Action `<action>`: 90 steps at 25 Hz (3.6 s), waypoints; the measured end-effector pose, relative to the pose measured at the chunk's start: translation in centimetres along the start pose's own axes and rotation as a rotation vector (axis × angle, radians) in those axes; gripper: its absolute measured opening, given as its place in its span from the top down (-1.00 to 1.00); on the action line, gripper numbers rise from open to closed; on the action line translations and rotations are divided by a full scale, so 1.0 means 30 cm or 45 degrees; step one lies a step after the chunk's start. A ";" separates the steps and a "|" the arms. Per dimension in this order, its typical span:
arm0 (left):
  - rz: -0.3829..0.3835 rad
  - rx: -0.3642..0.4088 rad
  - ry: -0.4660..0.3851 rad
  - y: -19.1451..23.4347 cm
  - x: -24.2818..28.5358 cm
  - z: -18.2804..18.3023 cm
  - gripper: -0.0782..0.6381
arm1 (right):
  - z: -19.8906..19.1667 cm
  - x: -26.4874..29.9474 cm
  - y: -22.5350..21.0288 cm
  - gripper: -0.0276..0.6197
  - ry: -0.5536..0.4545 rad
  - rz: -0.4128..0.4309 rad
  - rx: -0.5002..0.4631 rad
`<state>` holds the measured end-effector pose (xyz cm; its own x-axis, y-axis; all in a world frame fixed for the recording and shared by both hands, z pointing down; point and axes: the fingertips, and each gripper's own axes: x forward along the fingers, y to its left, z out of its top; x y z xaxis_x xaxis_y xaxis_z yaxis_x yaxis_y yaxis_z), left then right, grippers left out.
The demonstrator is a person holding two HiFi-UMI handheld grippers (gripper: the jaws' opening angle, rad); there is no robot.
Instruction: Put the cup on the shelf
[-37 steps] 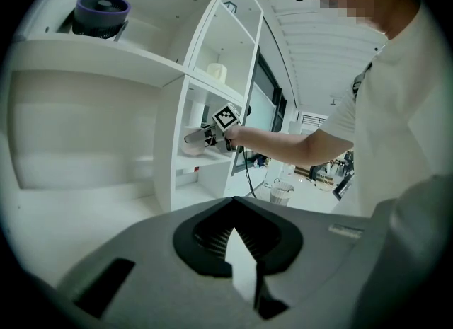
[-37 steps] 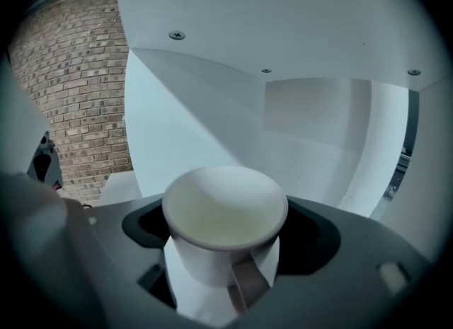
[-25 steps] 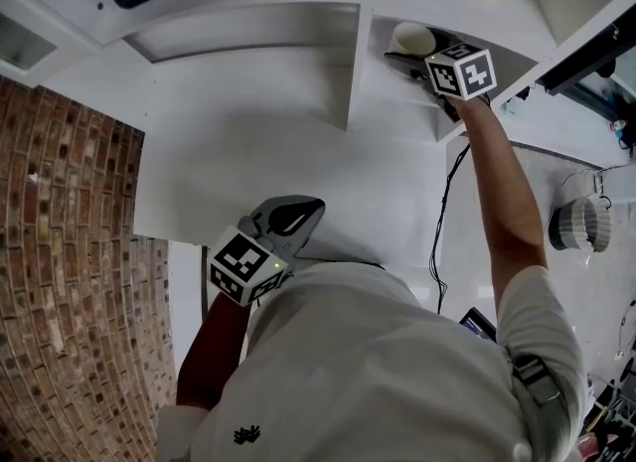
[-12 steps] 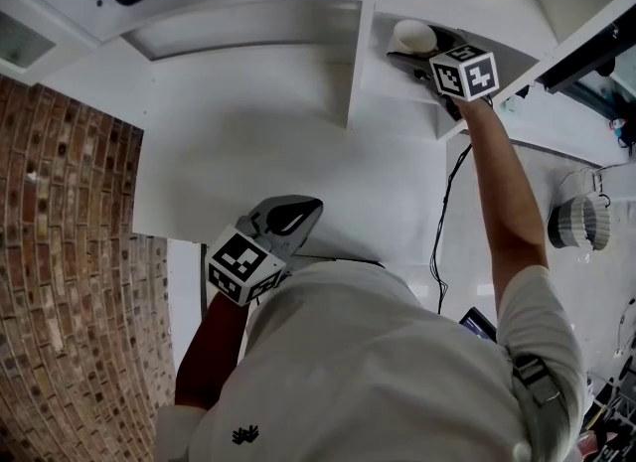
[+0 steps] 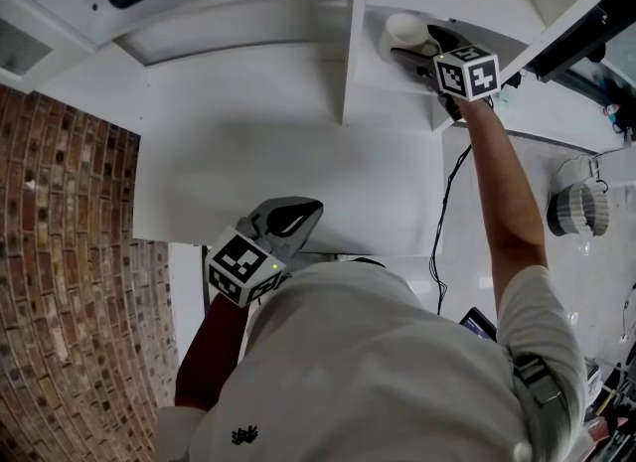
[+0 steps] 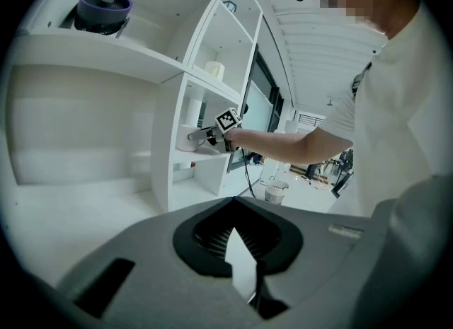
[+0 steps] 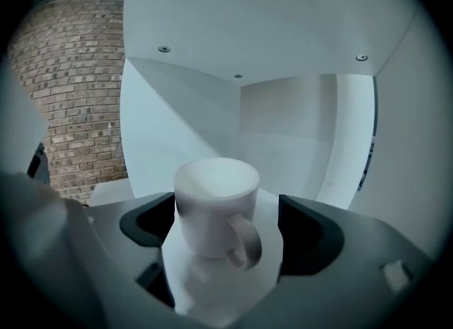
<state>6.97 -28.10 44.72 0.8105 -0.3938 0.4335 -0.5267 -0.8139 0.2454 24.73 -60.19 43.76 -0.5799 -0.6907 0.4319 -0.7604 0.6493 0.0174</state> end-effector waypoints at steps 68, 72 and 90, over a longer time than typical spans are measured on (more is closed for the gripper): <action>-0.253 0.143 0.000 -0.359 -0.639 -0.436 0.76 | -0.532 -0.681 1.454 0.89 0.023 -0.079 0.342; -0.245 0.138 0.001 -0.373 -0.663 -0.469 0.76 | -0.573 -0.711 1.541 0.89 0.051 -0.078 0.299; -0.218 0.124 0.047 -0.429 -0.721 -0.607 0.76 | -0.625 -0.815 1.739 0.88 0.020 -0.061 0.296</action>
<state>-8.44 -1.32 47.99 0.8753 -0.2319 0.4244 -0.3533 -0.9058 0.2338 4.73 -3.48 51.02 -0.5382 -0.7130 0.4495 -0.8349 0.5238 -0.1688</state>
